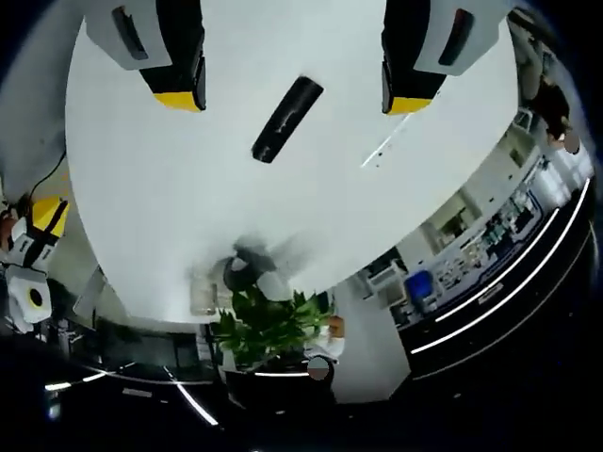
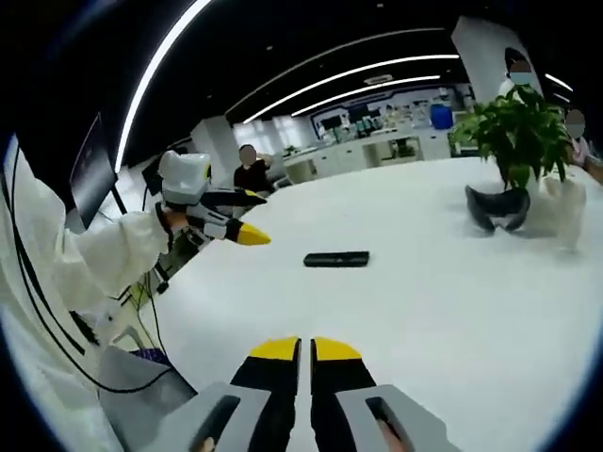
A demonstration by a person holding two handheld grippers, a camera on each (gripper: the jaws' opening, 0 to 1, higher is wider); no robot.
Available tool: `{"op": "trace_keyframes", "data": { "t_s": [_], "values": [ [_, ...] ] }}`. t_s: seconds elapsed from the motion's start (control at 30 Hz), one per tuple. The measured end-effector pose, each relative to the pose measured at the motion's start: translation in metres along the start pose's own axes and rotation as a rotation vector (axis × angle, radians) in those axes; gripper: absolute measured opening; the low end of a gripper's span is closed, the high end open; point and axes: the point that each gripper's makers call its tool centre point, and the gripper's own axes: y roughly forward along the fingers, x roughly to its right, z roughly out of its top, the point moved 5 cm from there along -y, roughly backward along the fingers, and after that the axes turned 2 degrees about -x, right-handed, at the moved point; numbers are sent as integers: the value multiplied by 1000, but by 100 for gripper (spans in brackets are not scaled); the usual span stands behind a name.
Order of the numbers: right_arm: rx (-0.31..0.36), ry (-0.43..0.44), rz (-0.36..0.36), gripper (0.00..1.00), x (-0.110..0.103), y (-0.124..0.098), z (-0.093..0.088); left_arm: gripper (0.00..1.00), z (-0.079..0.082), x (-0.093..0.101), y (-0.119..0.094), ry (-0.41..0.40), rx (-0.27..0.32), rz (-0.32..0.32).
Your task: Press the specified remote control buttons in sequence, fully releasing each button before pressing the next.
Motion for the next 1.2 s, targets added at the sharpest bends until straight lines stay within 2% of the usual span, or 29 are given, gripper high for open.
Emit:
{"op": "trace_keyframes", "data": {
  "t_s": [0.13,0.23,0.33,0.5,0.63,0.7,0.87,0.9,0.93,0.97,1.0,1.03,1.2],
  "values": [
    [10,10,-4,0,3,3,5,74,3,-6,19,33,5,-33],
    [-8,-13,-8,0,4,9,8,72,1,-7,34,51,-9,-68],
    [-17,-17,6,0,2,16,13,68,-6,-9,49,97,-55,-103],
    [-13,3,26,0,2,22,20,62,-22,-7,75,116,-134,-172],
    [-65,-65,-6,0,3,28,18,56,-36,-7,94,129,-188,-241],
    [-78,-85,-11,0,3,30,17,54,-43,-4,102,139,-214,-296],
    [-106,-95,-8,0,4,37,16,54,-55,-7,122,181,-277,-322],
    [-109,-87,-2,0,4,39,16,54,-61,-6,125,193,-328,-351],
    [-109,-85,0,0,4,39,16,55,-63,-7,128,203,-343,-356],
    [-107,-76,6,0,4,41,18,55,-63,-7,132,214,-346,-357],
    [-104,-72,10,0,4,41,20,53,-60,-7,130,180,-336,-386],
    [-97,-68,13,0,3,42,22,52,-56,-12,132,188,-325,-371],
    [-83,-65,14,0,1,42,27,49,-55,-12,133,200,-358,-418]
  ]
}}
